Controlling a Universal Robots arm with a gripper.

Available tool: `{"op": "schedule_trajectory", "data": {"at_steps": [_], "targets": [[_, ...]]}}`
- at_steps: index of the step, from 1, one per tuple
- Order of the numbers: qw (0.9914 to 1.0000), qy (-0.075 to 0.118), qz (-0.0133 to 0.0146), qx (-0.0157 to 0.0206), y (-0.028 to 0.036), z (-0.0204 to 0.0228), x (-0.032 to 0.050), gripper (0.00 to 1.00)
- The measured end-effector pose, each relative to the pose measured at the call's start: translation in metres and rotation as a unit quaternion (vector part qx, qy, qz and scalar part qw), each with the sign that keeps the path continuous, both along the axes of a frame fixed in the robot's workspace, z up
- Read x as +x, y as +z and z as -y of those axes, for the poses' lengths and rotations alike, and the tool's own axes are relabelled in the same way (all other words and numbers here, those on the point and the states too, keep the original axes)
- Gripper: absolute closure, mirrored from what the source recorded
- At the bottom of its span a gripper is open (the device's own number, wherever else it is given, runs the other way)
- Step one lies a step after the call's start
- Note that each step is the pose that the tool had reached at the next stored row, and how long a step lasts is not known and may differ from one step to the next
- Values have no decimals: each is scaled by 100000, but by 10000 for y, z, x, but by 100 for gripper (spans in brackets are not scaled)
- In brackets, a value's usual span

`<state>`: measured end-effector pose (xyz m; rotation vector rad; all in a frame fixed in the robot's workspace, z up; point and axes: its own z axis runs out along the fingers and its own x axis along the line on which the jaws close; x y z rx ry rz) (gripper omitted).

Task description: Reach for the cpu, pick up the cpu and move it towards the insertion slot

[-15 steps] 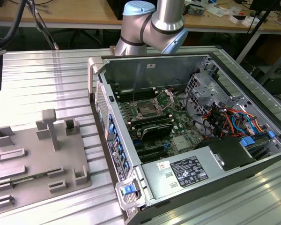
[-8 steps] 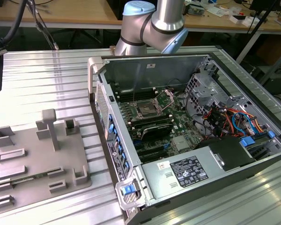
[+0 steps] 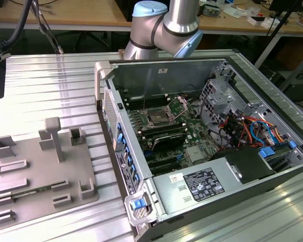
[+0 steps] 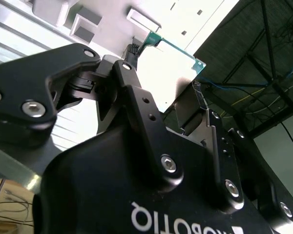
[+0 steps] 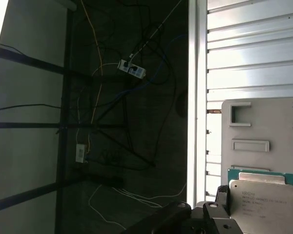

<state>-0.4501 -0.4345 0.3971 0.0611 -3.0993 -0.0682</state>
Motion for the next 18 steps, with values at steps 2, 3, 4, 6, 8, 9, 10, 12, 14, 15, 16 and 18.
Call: {"op": "schedule_trajectory", "data": {"at_steps": [2, 3, 4, 6, 8, 9, 10, 12, 14, 15, 16, 18], "targets": [[100000, 2, 0, 1, -1, 0, 0, 45], [100000, 2, 0, -1, -1, 0, 0, 45], [100000, 0, 2, 2, -1, 0, 0, 45], [100000, 2, 1, 2, -2, 0, 0, 45], [100000, 1, 4, 3, -2, 0, 0, 45], [100000, 0, 0, 3, -2, 0, 0, 45], [100000, -1, 14, 10, -4, 0, 1, 45], [100000, -2, 10, 5, -4, 0, 3, 45], [100000, 4, 2, 3, -3, 0, 11, 45], [100000, 3, -1, 0, -2, 0, 17, 45], [100000, -1, 11, 8, -4, 0, 20, 45], [100000, -1, 0, 2, -3, 0, 25, 45]]}}
